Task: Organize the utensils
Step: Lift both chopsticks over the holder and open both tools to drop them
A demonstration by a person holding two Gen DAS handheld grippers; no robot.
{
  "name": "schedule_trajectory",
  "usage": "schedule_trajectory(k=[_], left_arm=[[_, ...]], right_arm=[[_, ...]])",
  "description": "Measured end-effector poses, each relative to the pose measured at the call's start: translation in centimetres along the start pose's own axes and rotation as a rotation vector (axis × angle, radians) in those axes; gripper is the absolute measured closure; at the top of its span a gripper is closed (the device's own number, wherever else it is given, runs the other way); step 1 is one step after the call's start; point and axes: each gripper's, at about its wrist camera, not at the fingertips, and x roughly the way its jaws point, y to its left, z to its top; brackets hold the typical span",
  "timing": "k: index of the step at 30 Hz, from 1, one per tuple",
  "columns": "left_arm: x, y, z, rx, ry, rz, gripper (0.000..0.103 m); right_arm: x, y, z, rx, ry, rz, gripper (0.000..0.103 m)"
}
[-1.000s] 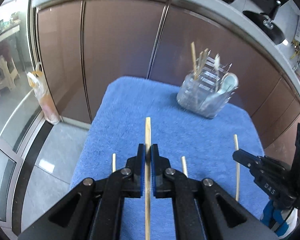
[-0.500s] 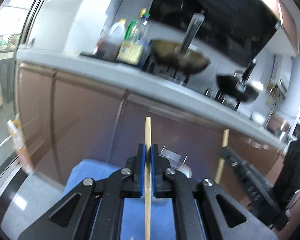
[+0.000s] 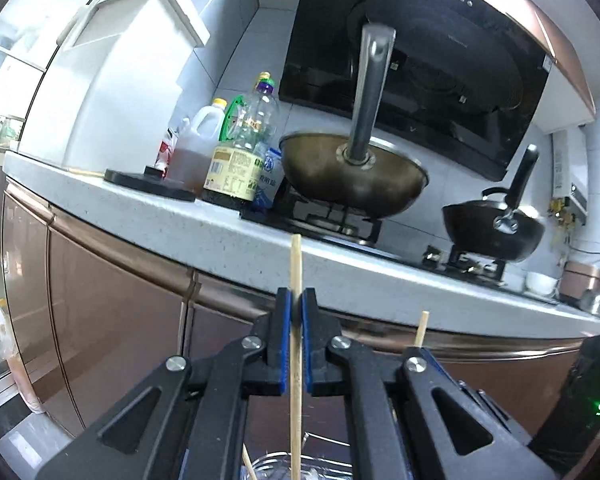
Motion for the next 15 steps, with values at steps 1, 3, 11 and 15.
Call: schedule_trajectory(k=[1,3,11,15], left_arm=[[0.6,0.1,-0.7,-0.001,-0.001,0.010,0.098],[1.2,0.5,-2.2,-0.007,-0.015,0.030,0.098],[1.1,1.9,-5.4,-0.016,0.029,0.034,0.090],[-0.7,2.2,-4.1,-0.018,0.019,0.048,0.075]], right_arm=[[0.2,0.0,-0.5,-0.009,-0.004,-0.008,0.098],[0.8,0.1,-1.5,-0.034,-0.005,-0.018,0.098],[0.1,-0.2,-4.9,-0.085,0.030,-0.047,0.093],[-0.9,-0.8,-4.5,-0.061,0.058,-0.058,0.072]])
